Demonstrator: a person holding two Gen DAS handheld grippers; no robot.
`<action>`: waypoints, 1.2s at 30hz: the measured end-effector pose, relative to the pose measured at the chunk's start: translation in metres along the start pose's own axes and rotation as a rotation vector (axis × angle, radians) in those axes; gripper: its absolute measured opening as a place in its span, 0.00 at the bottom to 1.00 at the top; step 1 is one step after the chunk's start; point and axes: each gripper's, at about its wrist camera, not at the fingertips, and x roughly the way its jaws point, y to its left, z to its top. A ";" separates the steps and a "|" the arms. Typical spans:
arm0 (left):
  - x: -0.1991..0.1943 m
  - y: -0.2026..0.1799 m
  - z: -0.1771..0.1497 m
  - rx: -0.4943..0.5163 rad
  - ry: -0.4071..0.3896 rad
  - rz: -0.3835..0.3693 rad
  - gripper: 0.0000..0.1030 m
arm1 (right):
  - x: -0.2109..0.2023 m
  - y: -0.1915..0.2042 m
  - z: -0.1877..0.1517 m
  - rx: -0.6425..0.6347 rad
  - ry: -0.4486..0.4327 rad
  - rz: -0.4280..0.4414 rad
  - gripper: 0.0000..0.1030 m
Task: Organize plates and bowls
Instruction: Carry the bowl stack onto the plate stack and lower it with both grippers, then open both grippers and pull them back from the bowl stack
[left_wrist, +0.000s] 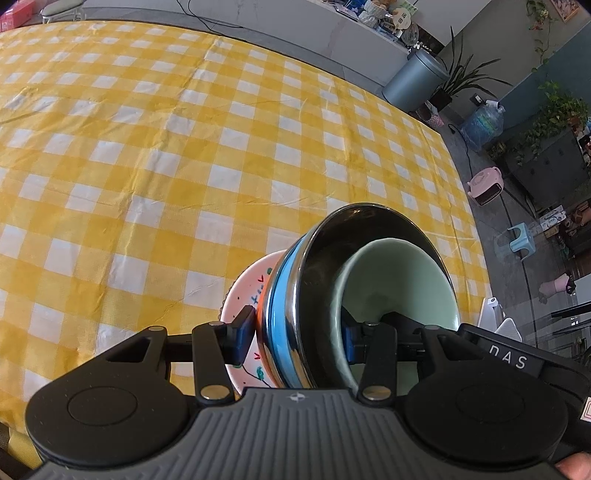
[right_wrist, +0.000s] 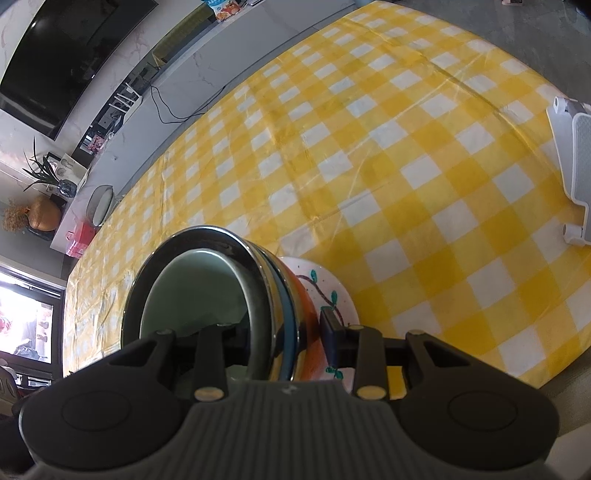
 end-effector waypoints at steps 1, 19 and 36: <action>0.000 0.000 0.000 0.002 0.000 0.000 0.49 | 0.000 0.000 0.000 -0.001 0.000 0.001 0.33; -0.002 0.001 0.000 0.020 -0.011 -0.004 0.58 | -0.003 -0.003 -0.001 0.003 -0.002 0.014 0.41; -0.094 -0.010 -0.001 0.062 -0.261 -0.034 0.62 | -0.069 0.026 -0.011 -0.096 -0.154 0.012 0.62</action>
